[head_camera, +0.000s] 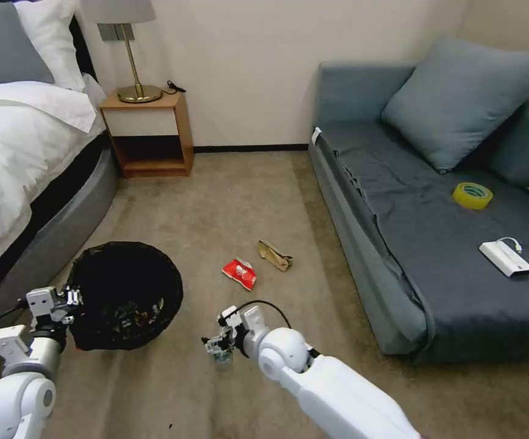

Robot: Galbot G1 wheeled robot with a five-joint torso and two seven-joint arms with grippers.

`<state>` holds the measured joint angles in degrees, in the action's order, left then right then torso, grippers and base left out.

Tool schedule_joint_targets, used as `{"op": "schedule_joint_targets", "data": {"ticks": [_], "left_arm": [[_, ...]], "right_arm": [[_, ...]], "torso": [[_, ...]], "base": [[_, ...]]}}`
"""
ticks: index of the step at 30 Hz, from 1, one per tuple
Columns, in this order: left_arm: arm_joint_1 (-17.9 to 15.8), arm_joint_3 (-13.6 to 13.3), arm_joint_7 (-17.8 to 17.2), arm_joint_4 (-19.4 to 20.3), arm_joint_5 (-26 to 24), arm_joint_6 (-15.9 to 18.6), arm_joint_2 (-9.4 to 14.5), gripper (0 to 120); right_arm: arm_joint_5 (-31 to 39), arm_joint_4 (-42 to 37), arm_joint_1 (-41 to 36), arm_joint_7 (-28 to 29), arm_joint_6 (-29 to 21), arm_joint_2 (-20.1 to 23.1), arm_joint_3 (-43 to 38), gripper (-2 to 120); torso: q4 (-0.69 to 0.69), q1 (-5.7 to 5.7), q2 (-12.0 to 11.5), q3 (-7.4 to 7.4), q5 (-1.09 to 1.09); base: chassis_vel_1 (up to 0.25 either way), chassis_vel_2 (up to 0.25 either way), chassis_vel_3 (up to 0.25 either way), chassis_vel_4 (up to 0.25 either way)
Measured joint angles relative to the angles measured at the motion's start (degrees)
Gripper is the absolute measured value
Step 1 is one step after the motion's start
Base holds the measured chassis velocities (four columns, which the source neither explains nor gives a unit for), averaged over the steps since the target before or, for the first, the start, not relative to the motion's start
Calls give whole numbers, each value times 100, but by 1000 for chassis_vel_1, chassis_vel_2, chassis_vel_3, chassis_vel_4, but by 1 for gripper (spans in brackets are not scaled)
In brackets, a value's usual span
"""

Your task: Pick up the trash bin, then pick up the garbage on the floor and place it into the trash bin.

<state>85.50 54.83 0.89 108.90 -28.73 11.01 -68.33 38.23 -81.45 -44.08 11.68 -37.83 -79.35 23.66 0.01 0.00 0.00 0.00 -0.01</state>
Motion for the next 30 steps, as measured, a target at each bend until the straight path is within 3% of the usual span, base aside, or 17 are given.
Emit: {"op": "schedule_joint_targets", "data": {"ticks": [13, 23, 30], "left_arm": [[5, 133, 58, 8, -44, -2, 29, 4], [7, 147, 59, 13, -32, 20, -10, 4], [17, 209, 69, -41, -30, 20, -19, 4]], "right_arm": [[-243, 1903, 356, -129, 311, -694, -60, 100], [-631, 2544, 388, -236, 575, -1187, -15, 100], [-833, 2711, 352, -249, 694, -1259, 66, 100]], "torso": [[-2, 0, 0, 0, 0], [-1, 0, 0, 0, 0], [-1, 0, 0, 0, 0]], "base": [[0, 0, 0, 0], [0, 0, 0, 0], [0, 0, 0, 0]]}}
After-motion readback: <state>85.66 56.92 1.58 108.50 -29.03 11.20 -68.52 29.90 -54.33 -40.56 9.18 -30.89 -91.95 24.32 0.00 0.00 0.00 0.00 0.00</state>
